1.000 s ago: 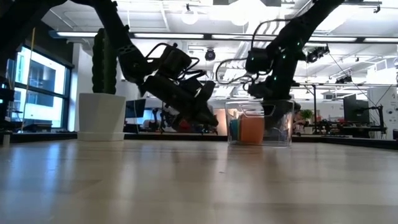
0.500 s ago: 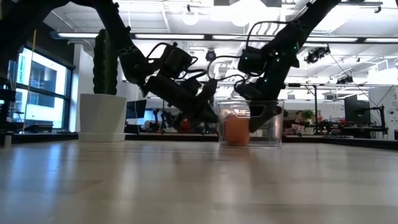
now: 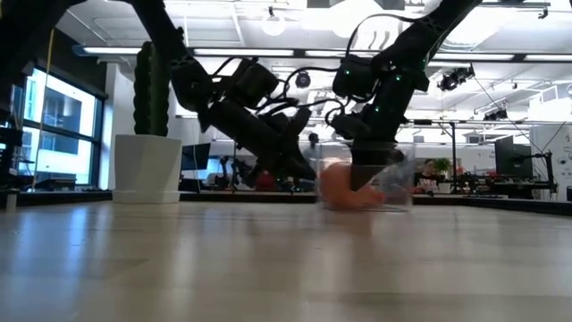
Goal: Nest measuring cups in basket
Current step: Adjust the stacked measuring cups in the transparent bin
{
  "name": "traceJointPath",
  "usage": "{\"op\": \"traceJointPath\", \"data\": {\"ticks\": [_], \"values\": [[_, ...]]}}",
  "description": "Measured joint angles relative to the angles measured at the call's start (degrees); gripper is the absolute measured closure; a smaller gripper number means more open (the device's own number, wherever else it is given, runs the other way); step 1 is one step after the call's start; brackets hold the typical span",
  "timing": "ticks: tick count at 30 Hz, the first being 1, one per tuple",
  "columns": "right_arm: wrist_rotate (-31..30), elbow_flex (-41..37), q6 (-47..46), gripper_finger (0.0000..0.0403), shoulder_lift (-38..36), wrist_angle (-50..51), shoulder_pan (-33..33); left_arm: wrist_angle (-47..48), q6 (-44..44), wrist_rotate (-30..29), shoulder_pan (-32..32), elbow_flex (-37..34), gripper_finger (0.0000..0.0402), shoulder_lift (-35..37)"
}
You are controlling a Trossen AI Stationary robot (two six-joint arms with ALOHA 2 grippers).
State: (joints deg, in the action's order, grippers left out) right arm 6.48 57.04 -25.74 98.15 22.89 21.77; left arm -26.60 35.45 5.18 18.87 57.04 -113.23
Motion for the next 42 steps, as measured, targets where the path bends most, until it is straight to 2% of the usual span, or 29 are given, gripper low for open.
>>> {"op": "traceJointPath", "data": {"ticks": [6,12,16,21,24,29,33,36,42], "values": [[-0.39,-0.13,-1.01,0.0403,-0.11,2.55,-2.44,-0.56,0.14,-1.57,-4.63,-0.02,0.0401,-0.39],[1.16,-0.12,-0.08,0.0403,-1.16,7.92,-4.16,0.77,-1.07,0.89,-6.12,0.01,0.0401,0.02],[3.70,-0.02,0.61,0.0403,-4.02,6.72,-2.93,0.99,-1.36,1.24,-4.62,0.17,0.0401,0.41],[3.47,-0.05,-1.01,0.0403,-5.20,1.29,0.62,3.60,-3.70,6.78,0.03,-0.07,0.0401,2.51],[0.89,-0.05,-1.10,0.0403,-5.22,-0.12,2.33,7.78,-6.40,8.43,3.19,-0.04,0.0401,5.89],[7.32,-0.07,-0.34,0.0403,-9.66,-3.63,6.25,14.25,-11.56,12.21,7.74,-0.07,0.0401,14.40],[6.97,-0.07,1.87,0.0403,-16.56,-3.55,9.20,15.48,-15.18,12.88,9.24,-1.35,0.0401,22.71],[6.10,-0.07,2.43,0.0403,-21.60,-5.44,11.95,7.77,-14.99,12.91,10.19,-5.81,0.0401,29.04],[9.56,0.00,-0.52,0.0399,-27.10,-9.96,17.00,-20.04,-6.91,12.79,14.15,-21.39,0.0401,38.53]]}}
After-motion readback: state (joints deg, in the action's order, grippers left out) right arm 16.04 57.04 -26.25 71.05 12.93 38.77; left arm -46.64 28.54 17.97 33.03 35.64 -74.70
